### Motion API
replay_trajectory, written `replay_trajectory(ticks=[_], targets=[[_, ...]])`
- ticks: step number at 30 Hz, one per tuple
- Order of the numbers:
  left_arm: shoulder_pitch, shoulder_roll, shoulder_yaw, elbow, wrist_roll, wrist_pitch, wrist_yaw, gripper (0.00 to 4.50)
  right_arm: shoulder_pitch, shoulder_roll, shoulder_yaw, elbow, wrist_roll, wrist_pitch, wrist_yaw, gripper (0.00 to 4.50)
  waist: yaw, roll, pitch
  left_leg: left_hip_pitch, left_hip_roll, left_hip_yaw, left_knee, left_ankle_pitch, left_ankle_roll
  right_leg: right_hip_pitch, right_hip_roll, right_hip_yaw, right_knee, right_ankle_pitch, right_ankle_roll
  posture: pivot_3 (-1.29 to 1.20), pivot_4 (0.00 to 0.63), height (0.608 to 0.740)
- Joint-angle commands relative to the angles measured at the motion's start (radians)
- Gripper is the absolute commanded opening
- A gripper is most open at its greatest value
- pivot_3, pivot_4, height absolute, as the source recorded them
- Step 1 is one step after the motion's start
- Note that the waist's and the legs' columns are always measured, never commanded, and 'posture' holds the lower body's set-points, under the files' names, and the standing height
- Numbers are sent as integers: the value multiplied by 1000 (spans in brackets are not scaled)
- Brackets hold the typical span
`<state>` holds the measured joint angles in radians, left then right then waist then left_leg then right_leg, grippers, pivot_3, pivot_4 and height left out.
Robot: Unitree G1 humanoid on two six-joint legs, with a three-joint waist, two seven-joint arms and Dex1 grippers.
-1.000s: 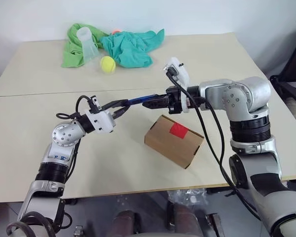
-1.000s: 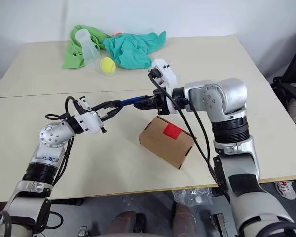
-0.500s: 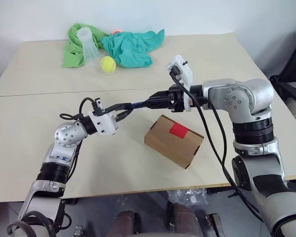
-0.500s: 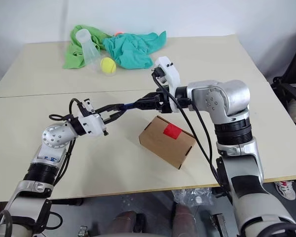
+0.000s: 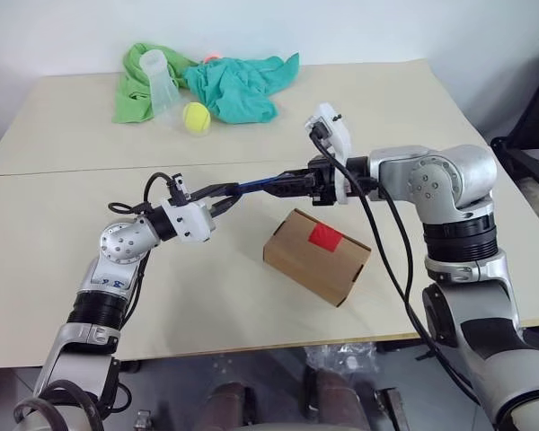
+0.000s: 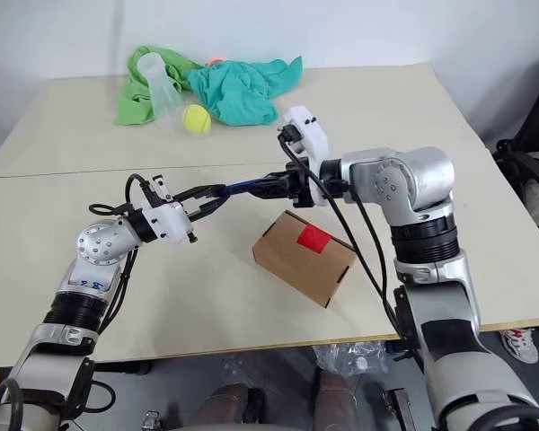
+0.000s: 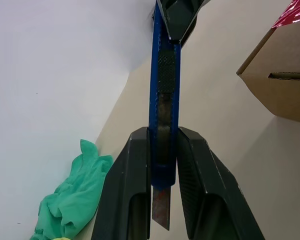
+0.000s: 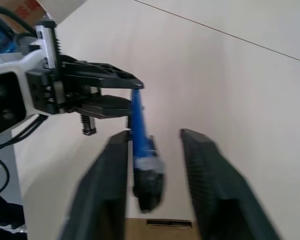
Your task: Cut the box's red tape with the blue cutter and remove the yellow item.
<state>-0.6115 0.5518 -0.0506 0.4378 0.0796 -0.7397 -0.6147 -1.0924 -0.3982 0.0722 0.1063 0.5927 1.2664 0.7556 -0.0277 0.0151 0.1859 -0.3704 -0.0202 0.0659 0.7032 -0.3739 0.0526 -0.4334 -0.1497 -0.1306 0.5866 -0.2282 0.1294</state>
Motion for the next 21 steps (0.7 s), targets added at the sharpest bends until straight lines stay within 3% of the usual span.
replay_trajectory(ticks=[1, 6, 9, 10, 21], targets=[[-4, -2, 1, -27, -29, -16, 1, 437, -13, -12, -29, -20, 6, -10, -7, 156, 0, 0, 0, 0, 0, 0, 0, 0, 0, 0, 0, 0, 0, 0, 0, 0, 150, 740], [-1, -4, -2, -26, -31, -8, -4, 437, -7, -18, -28, -38, 12, -9, -8, 155, 0, 0, 0, 0, 0, 0, 0, 0, 0, 0, 0, 0, 0, 0, 0, 0, 150, 740], [18, 0, 2, -62, -132, 203, -92, 437, -8, -38, -38, -76, 26, -3, 2, 155, 1, 0, 0, 0, 0, 0, 0, 0, 0, 0, 0, 0, 0, 0, 0, 0, 150, 740], [24, 7, 6, -78, -150, 282, -108, 1153, -7, -50, -40, -93, 30, 0, 6, 155, 1, 0, 0, 0, 0, 0, 0, 0, 0, 0, 0, 0, 0, 0, 0, 0, 150, 740], [73, 124, 96, -161, -296, 567, -258, 4466, 43, -172, -110, -232, 61, 50, -24, 155, 2, 0, 0, 0, 1, 0, 0, 0, 0, 1, 0, 0, 0, 0, 0, 0, 150, 740]])
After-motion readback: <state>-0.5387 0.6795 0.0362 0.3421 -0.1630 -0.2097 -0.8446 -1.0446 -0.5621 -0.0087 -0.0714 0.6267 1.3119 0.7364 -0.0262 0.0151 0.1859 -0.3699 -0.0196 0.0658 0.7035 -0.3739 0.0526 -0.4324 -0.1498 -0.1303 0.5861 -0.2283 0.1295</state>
